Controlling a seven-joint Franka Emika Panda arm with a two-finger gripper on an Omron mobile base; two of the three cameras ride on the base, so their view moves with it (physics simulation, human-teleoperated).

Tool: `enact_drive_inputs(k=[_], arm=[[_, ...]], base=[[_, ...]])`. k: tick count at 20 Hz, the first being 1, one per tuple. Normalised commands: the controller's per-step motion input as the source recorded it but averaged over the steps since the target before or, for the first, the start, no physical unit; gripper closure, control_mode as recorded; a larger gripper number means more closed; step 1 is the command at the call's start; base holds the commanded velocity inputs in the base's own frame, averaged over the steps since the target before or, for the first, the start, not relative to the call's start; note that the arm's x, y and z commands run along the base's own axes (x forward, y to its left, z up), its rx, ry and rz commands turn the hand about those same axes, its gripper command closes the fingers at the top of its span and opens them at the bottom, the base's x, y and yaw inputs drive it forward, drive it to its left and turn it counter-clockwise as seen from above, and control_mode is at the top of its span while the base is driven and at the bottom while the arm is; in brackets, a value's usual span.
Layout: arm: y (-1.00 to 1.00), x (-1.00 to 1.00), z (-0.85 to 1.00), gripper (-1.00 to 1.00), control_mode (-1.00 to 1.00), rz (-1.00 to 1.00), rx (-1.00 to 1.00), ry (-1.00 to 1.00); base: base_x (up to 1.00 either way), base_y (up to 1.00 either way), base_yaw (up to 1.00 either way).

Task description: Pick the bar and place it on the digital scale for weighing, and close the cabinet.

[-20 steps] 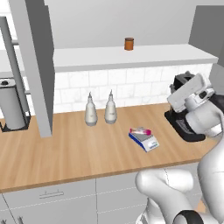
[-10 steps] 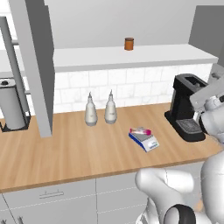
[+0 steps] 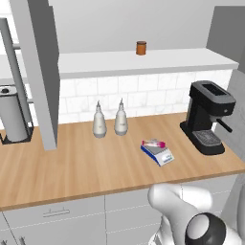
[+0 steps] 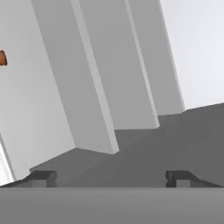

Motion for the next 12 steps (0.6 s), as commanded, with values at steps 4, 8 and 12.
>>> enact_drive_inputs(k=[4,8,12], arm=[[-0.89,-0.56,0.00,-1.00,-1.00,0.00,0.00,0.00],[-0.45,-0.97,-0.11,-1.00,-1.00,-0.02,-0.01,-0.26],[0.00,-1.00,-0.16,-1.00,-1.00,-0.21,-0.10,-0.23]], base=[[0.00,0.00,0.00],[0.00,0.00,0.00],[0.00,0.00,0.00]])
